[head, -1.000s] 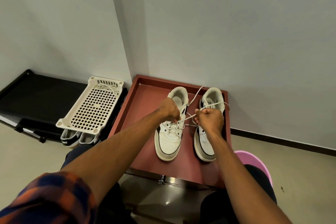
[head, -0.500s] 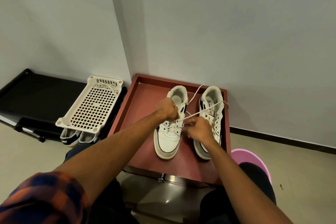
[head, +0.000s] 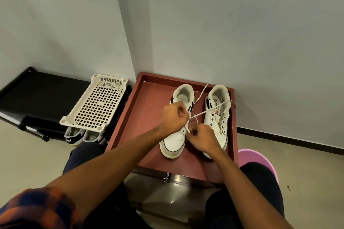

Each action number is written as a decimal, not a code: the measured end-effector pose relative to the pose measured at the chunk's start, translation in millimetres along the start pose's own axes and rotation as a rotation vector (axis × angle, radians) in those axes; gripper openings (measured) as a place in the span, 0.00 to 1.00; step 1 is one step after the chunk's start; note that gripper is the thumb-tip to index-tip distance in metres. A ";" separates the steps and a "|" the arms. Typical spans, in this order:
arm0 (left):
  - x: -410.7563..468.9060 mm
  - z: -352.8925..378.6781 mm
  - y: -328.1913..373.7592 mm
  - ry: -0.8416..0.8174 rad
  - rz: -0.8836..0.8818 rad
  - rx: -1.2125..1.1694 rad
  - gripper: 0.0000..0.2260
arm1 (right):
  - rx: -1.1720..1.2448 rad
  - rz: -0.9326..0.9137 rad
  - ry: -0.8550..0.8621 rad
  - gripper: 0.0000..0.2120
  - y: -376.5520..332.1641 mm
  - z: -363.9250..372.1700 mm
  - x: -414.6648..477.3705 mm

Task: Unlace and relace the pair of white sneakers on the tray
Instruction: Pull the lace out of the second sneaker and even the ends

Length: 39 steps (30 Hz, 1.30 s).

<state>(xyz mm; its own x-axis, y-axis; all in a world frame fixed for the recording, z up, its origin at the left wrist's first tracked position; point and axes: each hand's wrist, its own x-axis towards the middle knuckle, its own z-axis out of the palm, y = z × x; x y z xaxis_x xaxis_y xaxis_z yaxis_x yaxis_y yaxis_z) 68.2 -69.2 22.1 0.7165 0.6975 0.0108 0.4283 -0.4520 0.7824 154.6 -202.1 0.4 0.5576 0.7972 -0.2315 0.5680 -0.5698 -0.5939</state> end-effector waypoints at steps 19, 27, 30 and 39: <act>-19.1 10.5 -22.2 -0.355 0.108 0.070 0.10 | 0.455 0.023 -0.183 0.16 24.9 -122.2 -11.7; -15.3 16.8 -15.9 -0.179 -0.002 -0.121 0.03 | 0.722 -0.094 -0.460 0.15 4.3 -142.0 -18.9; -23.7 15.2 -4.1 0.048 -0.031 -0.276 0.11 | 0.818 -0.105 -0.477 0.15 -11.6 -124.6 -17.1; -46.0 6.7 30.7 -0.134 -0.121 -0.678 0.08 | 1.245 0.240 -0.152 0.09 -25.0 -80.0 -0.8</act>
<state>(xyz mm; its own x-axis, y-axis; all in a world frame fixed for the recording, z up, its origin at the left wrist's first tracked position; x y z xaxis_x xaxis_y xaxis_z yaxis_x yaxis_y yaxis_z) 52.1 -118.9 41.4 0.7657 0.6270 -0.1436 0.1029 0.1010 0.9896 188.3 -204.4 77.1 0.4453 0.7626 -0.4693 -0.5310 -0.1971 -0.8241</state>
